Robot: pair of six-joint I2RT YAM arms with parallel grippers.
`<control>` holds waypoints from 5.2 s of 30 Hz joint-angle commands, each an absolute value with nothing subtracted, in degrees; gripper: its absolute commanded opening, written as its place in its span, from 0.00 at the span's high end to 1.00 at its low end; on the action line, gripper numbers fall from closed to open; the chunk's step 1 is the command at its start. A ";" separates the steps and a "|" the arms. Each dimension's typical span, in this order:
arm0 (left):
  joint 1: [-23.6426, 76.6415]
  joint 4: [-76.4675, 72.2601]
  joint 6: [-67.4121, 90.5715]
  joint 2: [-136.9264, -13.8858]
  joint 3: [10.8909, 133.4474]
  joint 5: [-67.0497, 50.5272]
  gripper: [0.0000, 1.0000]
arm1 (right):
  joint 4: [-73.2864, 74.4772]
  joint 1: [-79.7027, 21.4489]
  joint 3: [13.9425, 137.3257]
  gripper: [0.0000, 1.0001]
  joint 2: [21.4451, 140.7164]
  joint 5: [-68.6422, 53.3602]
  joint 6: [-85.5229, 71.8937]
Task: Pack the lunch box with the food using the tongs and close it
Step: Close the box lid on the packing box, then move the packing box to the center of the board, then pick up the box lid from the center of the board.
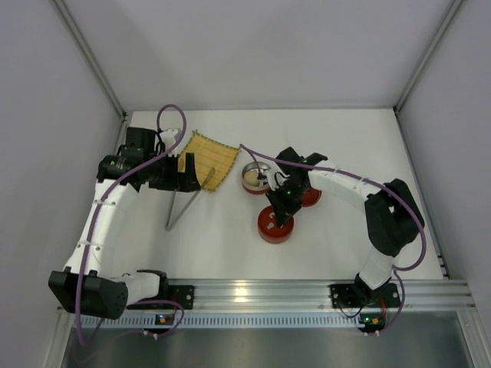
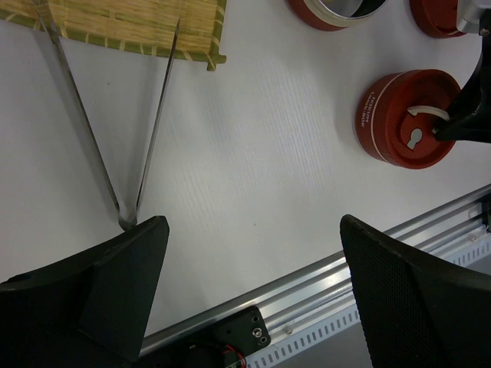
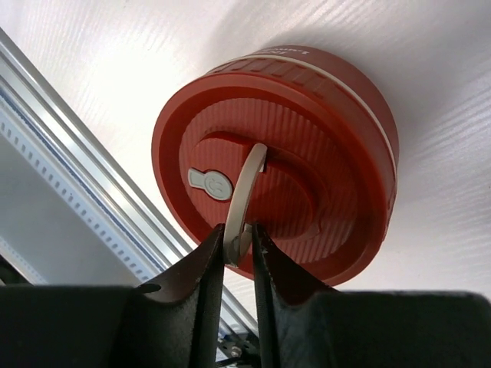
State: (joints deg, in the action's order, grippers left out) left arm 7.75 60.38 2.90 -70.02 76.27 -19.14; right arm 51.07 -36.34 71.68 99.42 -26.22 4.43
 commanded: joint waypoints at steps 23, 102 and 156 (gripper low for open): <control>7.47 57.92 1.05 -68.12 75.32 -21.36 0.02 | 49.75 -37.00 79.98 0.62 98.61 -18.03 11.16; 3.78 51.86 -1.83 -64.42 74.44 -26.71 0.02 | 39.46 -35.08 92.81 0.68 100.02 -32.09 -0.44; 4.04 50.54 -8.52 -70.58 75.59 -26.98 0.02 | 35.86 -29.97 63.99 0.67 101.95 -6.06 39.90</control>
